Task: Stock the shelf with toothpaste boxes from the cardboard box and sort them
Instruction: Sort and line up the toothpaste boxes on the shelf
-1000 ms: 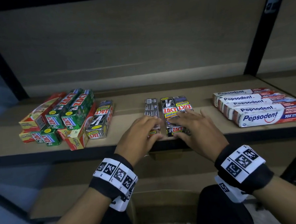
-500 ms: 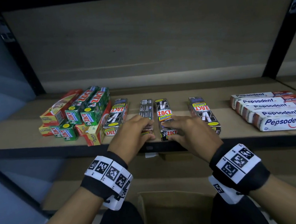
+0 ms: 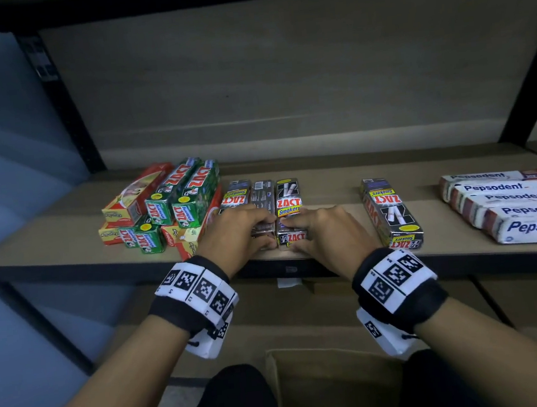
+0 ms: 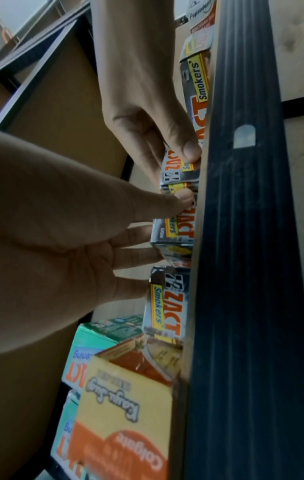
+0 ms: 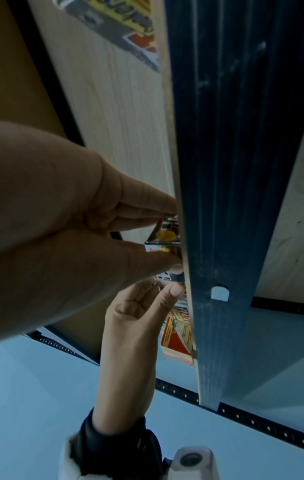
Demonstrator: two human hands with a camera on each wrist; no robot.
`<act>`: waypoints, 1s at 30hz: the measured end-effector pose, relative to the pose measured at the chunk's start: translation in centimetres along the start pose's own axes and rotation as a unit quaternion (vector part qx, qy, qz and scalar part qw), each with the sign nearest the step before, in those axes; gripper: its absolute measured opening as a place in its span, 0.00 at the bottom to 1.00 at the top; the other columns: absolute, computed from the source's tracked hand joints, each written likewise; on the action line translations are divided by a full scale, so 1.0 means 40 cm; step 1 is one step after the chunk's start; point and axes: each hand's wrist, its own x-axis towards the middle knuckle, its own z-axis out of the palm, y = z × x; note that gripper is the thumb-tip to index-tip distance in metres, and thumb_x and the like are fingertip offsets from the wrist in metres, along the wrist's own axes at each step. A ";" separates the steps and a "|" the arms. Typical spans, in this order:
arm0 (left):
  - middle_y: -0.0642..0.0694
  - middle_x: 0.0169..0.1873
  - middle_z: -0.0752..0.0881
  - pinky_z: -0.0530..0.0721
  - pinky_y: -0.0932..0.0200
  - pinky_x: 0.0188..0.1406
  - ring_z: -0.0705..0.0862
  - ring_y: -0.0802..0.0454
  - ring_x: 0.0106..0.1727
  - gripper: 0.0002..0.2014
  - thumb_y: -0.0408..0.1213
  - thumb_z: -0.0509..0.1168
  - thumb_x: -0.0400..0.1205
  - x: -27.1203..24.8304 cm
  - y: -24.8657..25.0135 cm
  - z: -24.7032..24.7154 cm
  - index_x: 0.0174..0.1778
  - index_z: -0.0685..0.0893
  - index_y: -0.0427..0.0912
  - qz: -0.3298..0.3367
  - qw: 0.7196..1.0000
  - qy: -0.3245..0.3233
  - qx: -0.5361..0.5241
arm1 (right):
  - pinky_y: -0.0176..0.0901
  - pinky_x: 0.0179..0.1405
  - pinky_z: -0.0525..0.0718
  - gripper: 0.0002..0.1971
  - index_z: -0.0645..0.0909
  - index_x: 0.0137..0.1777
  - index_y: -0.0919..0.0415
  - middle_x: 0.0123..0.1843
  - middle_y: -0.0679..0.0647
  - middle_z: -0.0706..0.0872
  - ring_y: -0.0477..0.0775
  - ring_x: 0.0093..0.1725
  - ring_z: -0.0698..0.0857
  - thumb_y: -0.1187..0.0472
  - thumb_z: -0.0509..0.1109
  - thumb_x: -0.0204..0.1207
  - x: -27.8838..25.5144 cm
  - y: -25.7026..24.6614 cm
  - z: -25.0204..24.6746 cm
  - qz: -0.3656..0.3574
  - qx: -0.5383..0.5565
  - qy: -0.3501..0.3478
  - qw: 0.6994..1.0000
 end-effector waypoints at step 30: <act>0.51 0.67 0.84 0.78 0.61 0.61 0.83 0.53 0.65 0.34 0.47 0.76 0.76 0.025 0.097 -0.027 0.79 0.72 0.57 0.092 0.984 -0.125 0.087 | 0.47 0.63 0.80 0.28 0.82 0.66 0.47 0.60 0.63 0.77 0.68 0.60 0.82 0.45 0.80 0.65 -0.091 0.234 -0.135 0.216 -0.015 0.032 0.976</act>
